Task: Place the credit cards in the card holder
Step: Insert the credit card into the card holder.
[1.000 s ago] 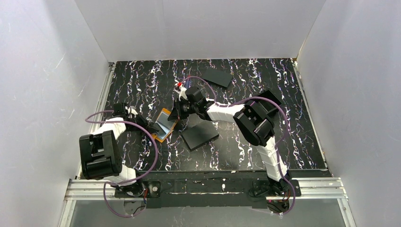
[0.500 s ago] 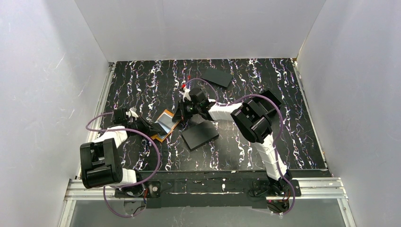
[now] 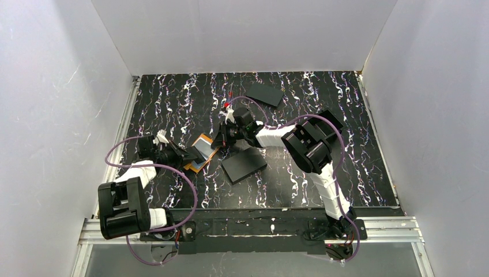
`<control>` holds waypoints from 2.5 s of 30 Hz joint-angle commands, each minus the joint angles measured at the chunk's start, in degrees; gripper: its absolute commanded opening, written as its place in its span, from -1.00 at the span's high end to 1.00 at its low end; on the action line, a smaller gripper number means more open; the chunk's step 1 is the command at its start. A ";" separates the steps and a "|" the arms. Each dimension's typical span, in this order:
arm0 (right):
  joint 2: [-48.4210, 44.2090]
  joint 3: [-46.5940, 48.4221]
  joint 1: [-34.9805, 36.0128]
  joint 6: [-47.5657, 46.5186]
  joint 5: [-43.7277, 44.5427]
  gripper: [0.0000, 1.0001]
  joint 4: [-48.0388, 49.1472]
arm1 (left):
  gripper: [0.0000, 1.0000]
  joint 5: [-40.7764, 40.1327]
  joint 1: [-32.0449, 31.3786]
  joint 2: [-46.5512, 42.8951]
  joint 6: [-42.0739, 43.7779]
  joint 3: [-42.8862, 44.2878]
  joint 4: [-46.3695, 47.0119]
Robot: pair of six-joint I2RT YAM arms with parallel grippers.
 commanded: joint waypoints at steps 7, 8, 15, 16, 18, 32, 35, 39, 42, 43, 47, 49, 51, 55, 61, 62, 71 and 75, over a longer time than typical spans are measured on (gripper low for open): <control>1.38 0.97 0.07 0.35 -1.36 0.85 2.01 | 1.00 2.18 0.52 2.95 -2.42 2.02 -0.71; 1.48 1.07 0.07 0.34 -1.43 0.85 1.95 | 1.00 2.46 0.65 3.53 -2.88 1.80 -0.51; 1.85 1.37 0.07 0.34 -1.73 0.87 1.62 | 1.00 3.81 1.22 7.21 -2.56 2.02 0.08; 1.93 1.37 0.07 0.34 -1.72 0.87 1.60 | 1.00 3.70 1.25 7.24 -2.48 2.05 0.13; 1.95 1.57 0.07 0.47 -1.72 0.87 1.60 | 1.00 3.62 1.45 7.35 -2.30 2.19 0.14; 2.65 2.12 0.07 0.78 -2.09 0.89 1.51 | 1.00 5.28 2.10 10.58 -2.70 4.09 2.34; 2.89 2.32 0.07 0.95 -2.24 0.89 1.51 | 1.00 5.31 2.08 11.28 -2.98 4.55 2.94; 3.07 2.47 0.07 1.04 -2.34 0.90 1.51 | 1.00 5.50 2.05 12.98 -3.91 4.64 3.99; 3.22 2.56 0.07 1.14 -2.34 0.90 1.51 | 1.00 4.85 2.11 13.19 -4.46 4.20 4.69; 3.32 2.63 0.07 1.13 -2.38 0.90 1.51 | 1.00 4.41 2.08 12.98 -4.54 4.03 4.81; 3.41 2.74 0.07 1.22 -2.50 0.90 1.45 | 1.00 3.28 2.10 12.59 -4.95 3.58 5.28; 3.51 2.79 0.07 1.27 -2.51 0.90 1.50 | 1.00 2.90 2.12 12.61 -5.15 3.41 5.62; 3.52 2.83 0.03 1.31 -2.51 0.91 1.49 | 1.00 2.61 2.06 12.74 -5.43 3.14 5.90; 3.52 2.92 0.07 1.47 -2.57 0.91 1.48 | 1.00 2.29 2.10 12.88 -6.36 2.58 7.13; 3.69 2.92 0.07 1.78 -2.64 0.92 1.51 | 1.00 2.88 1.98 13.94 -7.65 2.24 8.91; 3.72 2.92 0.08 1.75 -2.68 0.92 1.51 | 1.00 3.12 1.96 14.12 -7.83 2.16 9.19; 3.87 3.03 0.07 2.02 -2.86 0.92 1.59 | 1.00 5.74 1.88 16.06 -9.06 1.89 11.71; 3.97 3.05 0.07 2.08 -2.95 0.92 1.68 | 1.00 5.86 1.26 16.66 -8.78 2.53 12.09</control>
